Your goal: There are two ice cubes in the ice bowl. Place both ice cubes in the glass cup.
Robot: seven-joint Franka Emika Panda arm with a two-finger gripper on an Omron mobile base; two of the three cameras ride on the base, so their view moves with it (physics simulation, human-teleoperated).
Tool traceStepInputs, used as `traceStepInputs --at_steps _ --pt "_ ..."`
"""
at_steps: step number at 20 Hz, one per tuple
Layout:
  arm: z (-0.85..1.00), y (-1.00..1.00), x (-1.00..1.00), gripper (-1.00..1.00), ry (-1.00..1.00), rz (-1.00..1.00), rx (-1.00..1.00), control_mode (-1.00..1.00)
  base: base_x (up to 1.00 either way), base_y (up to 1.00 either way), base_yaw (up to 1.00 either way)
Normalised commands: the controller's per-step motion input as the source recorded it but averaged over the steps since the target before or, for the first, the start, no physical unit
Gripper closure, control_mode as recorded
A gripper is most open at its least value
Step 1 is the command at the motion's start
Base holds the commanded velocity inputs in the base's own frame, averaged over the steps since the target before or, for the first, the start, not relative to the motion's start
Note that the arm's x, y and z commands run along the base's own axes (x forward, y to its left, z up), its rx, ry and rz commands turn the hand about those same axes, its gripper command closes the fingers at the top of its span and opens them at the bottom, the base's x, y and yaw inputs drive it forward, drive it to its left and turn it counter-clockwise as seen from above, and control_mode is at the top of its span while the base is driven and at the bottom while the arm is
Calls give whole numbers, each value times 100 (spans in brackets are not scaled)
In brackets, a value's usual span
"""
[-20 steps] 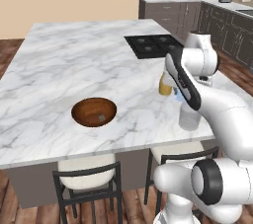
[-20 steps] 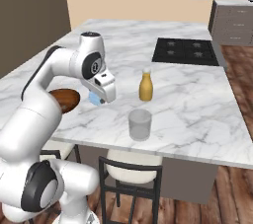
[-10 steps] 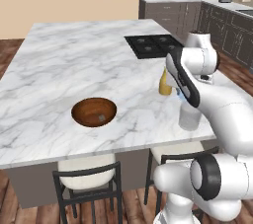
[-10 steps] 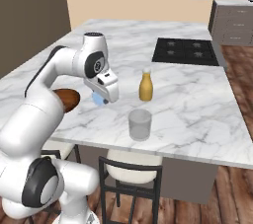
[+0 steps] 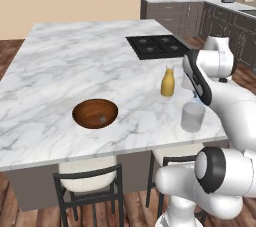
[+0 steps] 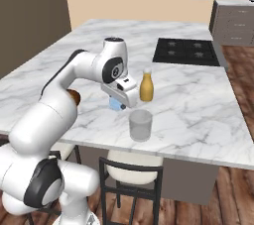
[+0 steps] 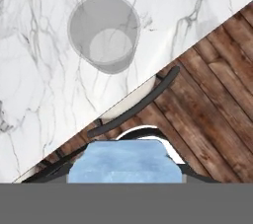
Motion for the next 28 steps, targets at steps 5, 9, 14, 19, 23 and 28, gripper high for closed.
traceStepInputs --at_steps 5,9,14,19,23,28 --pt "-11 -29 7 100 0 0 0 -100 0 0 0" --pt "-13 -10 21 100 0 0 0 -100 0 0 0" --pt "-16 -4 27 100 0 0 0 -100 0 0 0" --pt "-18 0 31 100 0 0 0 -100 0 0 0" --pt "-21 -5 25 100 0 0 0 -100 0 0 0" --pt "-22 -11 15 100 0 0 0 -100 0 0 0"
